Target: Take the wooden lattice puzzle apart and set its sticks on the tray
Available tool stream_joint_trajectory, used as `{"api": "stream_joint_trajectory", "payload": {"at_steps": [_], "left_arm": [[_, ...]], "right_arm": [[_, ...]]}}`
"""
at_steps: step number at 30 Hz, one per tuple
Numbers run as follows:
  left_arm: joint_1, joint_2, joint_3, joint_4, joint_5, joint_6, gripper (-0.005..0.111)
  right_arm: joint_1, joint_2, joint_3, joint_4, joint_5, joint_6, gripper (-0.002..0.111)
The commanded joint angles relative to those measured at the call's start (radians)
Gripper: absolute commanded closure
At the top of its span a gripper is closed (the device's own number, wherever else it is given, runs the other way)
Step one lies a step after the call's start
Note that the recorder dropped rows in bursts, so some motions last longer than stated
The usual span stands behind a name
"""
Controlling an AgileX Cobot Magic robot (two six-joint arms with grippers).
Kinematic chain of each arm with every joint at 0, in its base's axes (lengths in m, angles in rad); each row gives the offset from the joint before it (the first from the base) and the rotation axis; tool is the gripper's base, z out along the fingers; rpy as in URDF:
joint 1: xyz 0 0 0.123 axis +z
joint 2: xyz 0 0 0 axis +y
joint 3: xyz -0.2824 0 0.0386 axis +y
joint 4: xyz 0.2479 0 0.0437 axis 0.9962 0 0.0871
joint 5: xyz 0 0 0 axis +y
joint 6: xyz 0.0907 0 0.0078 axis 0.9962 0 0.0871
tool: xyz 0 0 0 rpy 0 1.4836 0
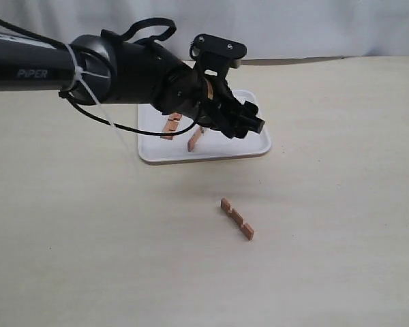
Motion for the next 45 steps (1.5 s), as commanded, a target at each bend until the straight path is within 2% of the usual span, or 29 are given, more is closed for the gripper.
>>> {"api": "stream_joint_trajectory", "payload": {"at_steps": [1,6,8,10,15,18,21,29,36,41,45], "left_arm": [[0.053,0.058,-0.061,-0.007,-0.055,-0.017,0.107],[0.090,0.082,-0.071,-0.001,-0.116,-0.017,0.106],[0.099,0.089,-0.071,0.001,-0.123,-0.017,0.101],[0.106,0.091,-0.071,0.001,-0.123,-0.017,0.090],[0.116,0.091,-0.071,0.001,-0.127,-0.017,0.050],[0.116,0.091,-0.071,0.000,-0.141,-0.017,0.036],[0.116,0.091,-0.071,-0.001,-0.148,-0.021,0.030],[0.116,0.087,-0.078,-0.003,-0.120,-0.021,0.014],[0.116,0.053,-0.078,-0.005,-0.071,-0.021,0.014],[0.116,-0.026,-0.078,-0.025,0.050,-0.016,0.014],[0.107,-0.098,-0.078,-0.025,0.216,0.060,0.014]], "right_arm": [[0.001,-0.004,0.002,0.004,-0.002,-0.007,0.104],[0.001,-0.004,0.002,0.004,-0.002,-0.007,0.104],[0.001,-0.004,0.002,0.004,-0.002,-0.007,0.104],[0.001,-0.004,0.002,0.004,-0.002,-0.007,0.104],[0.001,-0.004,0.002,0.004,-0.002,-0.007,0.104],[0.001,-0.004,0.002,0.004,-0.002,-0.007,0.104],[0.001,-0.004,0.002,0.004,-0.002,-0.007,0.104],[0.001,-0.004,0.002,0.004,-0.002,-0.007,0.104],[0.001,-0.004,0.002,0.004,-0.002,-0.007,0.104],[0.001,-0.004,0.002,0.004,-0.002,-0.007,0.104],[0.001,-0.004,0.002,0.004,-0.002,-0.007,0.104]]}}
